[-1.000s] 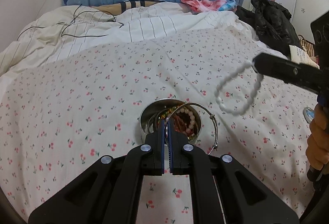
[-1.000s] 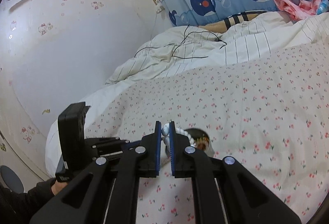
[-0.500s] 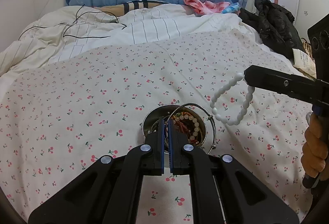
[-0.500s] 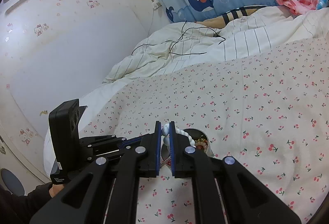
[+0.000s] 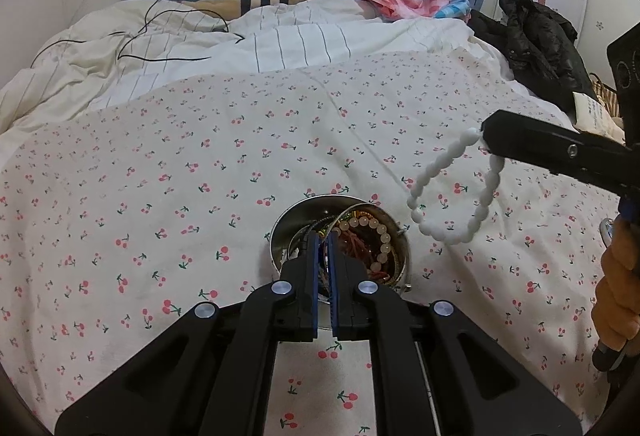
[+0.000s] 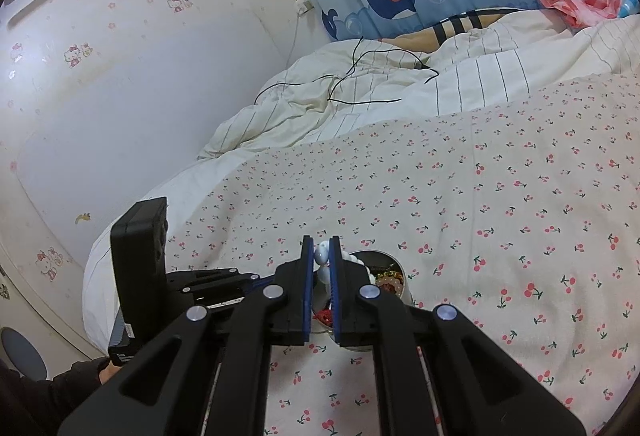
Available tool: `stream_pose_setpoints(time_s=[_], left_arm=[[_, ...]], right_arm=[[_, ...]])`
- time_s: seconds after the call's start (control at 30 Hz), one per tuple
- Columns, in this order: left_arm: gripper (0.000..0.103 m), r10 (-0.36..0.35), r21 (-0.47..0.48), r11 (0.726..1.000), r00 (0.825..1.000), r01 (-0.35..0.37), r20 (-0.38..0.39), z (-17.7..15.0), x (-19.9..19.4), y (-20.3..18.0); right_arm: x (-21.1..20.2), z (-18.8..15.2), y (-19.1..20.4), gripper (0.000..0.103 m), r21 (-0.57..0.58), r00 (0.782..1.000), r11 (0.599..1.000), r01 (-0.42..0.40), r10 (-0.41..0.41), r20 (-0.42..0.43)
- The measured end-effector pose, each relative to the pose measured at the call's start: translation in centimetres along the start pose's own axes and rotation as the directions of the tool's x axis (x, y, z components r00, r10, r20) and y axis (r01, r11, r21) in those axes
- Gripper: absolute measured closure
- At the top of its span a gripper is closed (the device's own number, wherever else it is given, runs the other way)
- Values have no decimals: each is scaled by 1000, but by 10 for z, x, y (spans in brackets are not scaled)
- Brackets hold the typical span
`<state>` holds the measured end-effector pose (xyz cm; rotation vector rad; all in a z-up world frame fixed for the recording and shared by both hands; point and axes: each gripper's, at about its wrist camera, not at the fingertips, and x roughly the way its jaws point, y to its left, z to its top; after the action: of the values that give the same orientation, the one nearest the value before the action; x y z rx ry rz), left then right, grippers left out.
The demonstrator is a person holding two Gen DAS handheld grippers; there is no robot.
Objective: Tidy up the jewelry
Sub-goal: 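Drop the silver bangle into the tin with the left tool while the right tool holds white beads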
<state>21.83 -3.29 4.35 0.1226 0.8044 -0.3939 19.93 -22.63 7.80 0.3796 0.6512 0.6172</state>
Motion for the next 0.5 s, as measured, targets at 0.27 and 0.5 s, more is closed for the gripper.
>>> stream_pose_setpoints(time_s=[0.27, 0.5], left_arm=[[98, 1, -6, 1000, 1000, -1, -8, 0, 9, 1], [98, 10, -17, 1000, 1000, -11, -19, 0, 15, 5]], right_arm=[[1, 0, 0, 95, 6, 1000, 1000, 4, -4, 1], [3, -2, -1, 95, 12, 1000, 1000, 8, -8, -6]])
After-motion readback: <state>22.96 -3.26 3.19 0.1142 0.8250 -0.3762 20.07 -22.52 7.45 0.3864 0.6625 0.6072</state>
